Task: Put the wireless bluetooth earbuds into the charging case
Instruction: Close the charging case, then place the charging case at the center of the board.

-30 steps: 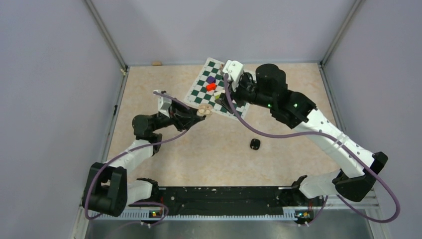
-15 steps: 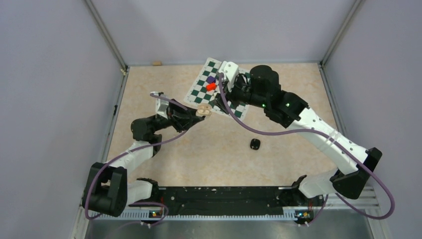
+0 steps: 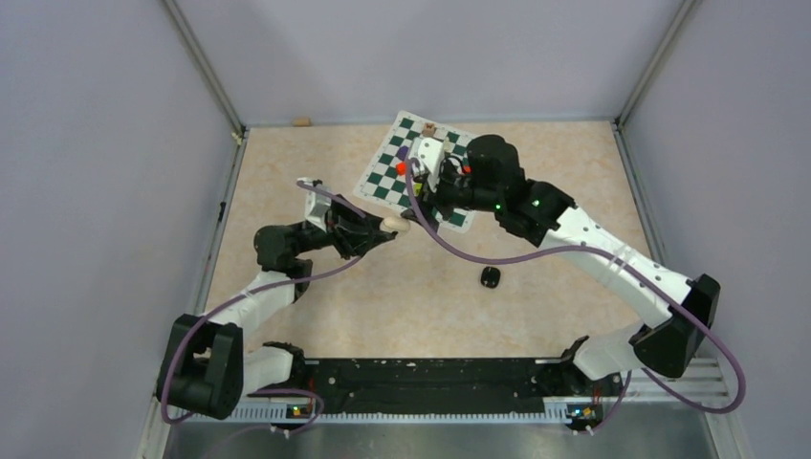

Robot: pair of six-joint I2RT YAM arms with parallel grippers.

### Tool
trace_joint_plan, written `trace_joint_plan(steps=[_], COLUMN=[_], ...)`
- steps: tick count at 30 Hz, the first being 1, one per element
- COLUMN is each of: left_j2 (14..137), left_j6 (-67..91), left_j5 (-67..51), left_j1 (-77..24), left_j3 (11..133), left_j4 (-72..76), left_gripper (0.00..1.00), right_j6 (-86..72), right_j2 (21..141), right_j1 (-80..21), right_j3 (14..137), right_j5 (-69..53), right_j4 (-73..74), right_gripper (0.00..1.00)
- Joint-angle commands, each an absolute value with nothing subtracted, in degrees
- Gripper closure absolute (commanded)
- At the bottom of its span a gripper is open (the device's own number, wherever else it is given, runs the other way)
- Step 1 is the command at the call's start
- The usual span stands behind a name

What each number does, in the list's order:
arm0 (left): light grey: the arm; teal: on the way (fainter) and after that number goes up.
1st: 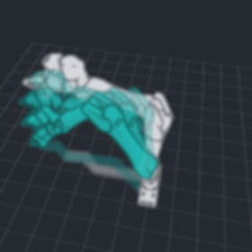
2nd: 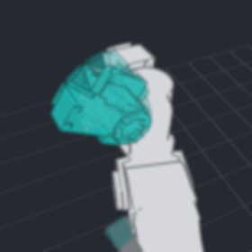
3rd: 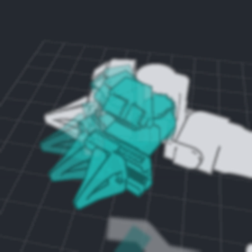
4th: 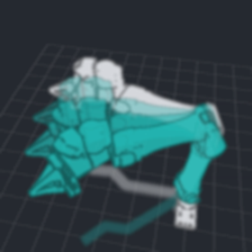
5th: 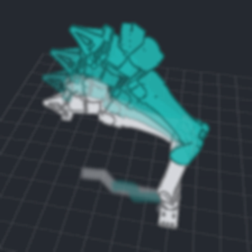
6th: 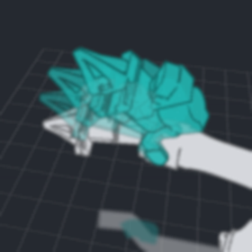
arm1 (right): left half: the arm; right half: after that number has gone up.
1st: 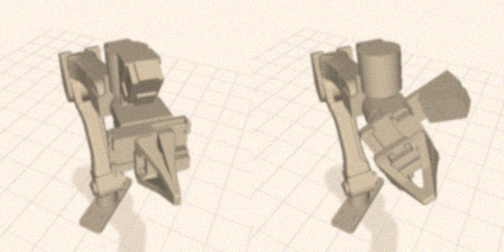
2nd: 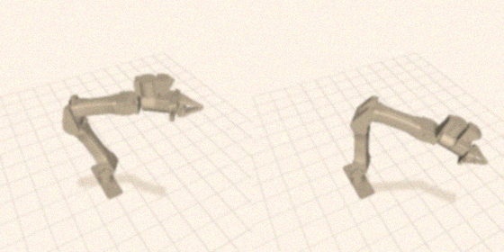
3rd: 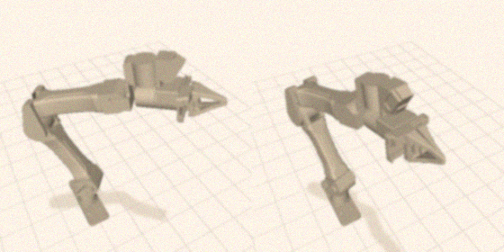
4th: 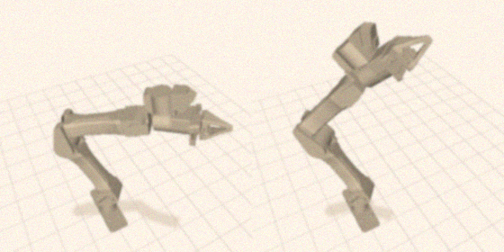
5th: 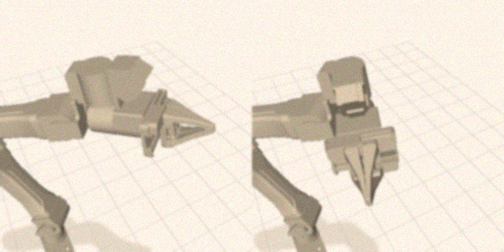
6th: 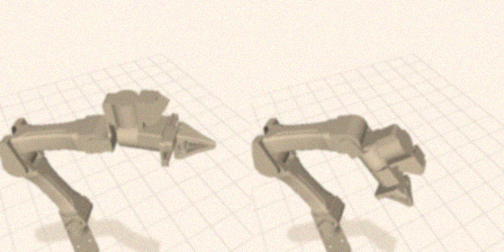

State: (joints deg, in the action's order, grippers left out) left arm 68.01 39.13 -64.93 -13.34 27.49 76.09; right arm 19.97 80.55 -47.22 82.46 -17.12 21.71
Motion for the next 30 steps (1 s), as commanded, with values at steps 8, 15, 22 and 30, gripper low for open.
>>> trace_joint_plan(steps=[8,15,22,30], left_j2=[69.5,74.1,81.6,92.2], left_j6=[28.1,19.0,11.4,7.1], left_j5=[-58.2,-51.9,-47.5,-41.4], left_j1=[-14.0,-16.4,-21.7,-25.1], left_j3=[31.9,36.3,40.3,45.2], left_j4=[56.8,38.4,26.2,19.0], left_gripper=[1.0,1.0,1.0,1.0], right_j6=[25.4,22.6,17.6,17.6], right_j2=[65.7,60.8,63.0,59.7], right_j1=[-45.0,-36.4,-29.0,-28.1], right_j3=[78.1,61.9,57.5,52.3], right_j5=[-20.1,-1.0,8.1,8.4], right_j4=[22.9,6.5,-0.3,-5.8], right_gripper=[0.2,0.01,0.01,0.01])
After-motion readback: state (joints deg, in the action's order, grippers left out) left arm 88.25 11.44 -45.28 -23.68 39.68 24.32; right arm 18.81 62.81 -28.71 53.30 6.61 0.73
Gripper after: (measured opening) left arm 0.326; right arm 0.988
